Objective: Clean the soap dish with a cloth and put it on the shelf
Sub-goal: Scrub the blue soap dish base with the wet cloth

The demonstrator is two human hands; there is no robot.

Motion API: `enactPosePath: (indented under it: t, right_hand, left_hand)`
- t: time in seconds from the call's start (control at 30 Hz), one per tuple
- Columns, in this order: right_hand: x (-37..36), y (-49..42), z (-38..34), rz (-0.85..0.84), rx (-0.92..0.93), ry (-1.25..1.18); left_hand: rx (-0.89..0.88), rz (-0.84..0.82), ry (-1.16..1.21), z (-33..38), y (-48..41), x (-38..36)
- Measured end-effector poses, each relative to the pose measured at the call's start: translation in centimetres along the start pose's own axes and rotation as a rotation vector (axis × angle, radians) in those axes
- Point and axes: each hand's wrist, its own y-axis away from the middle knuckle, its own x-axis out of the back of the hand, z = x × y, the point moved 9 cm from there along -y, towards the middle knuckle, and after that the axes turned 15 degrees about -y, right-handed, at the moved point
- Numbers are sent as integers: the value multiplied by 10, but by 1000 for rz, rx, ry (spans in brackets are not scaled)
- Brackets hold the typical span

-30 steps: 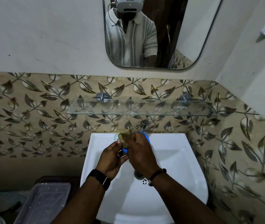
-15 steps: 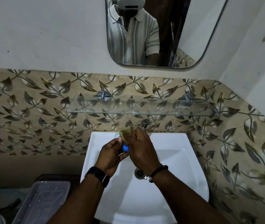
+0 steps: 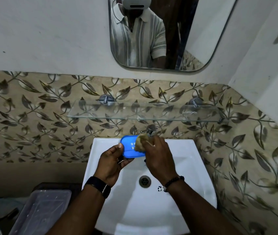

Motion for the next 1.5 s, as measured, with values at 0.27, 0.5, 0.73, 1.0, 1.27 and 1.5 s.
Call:
enactPosePath:
  t: [0.27,0.5,0.73,1.0,1.27,1.5]
  right_hand:
    - [-13,21,3,35,-221,-15]
    - [-29,30,-14,75,-561,-966]
    - [-33,47,26,111,-1169,-1453]
    - [-30,4,17,51,-1080,-1464]
    - [-54,8,12,166,-1081,-1541]
    - [-108,19,-1,99,-1067,-1542]
  left_hand:
    - [-72,108,46,-1,5,5]
    - [-226,92,-66,15,15,-1]
    - [-675,173,-826,52,29,3]
    - [-1213,125,-1357,88,47,-31]
    - [-874,195,-1064,76,39,3]
    - [8,261,-242,14,29,38]
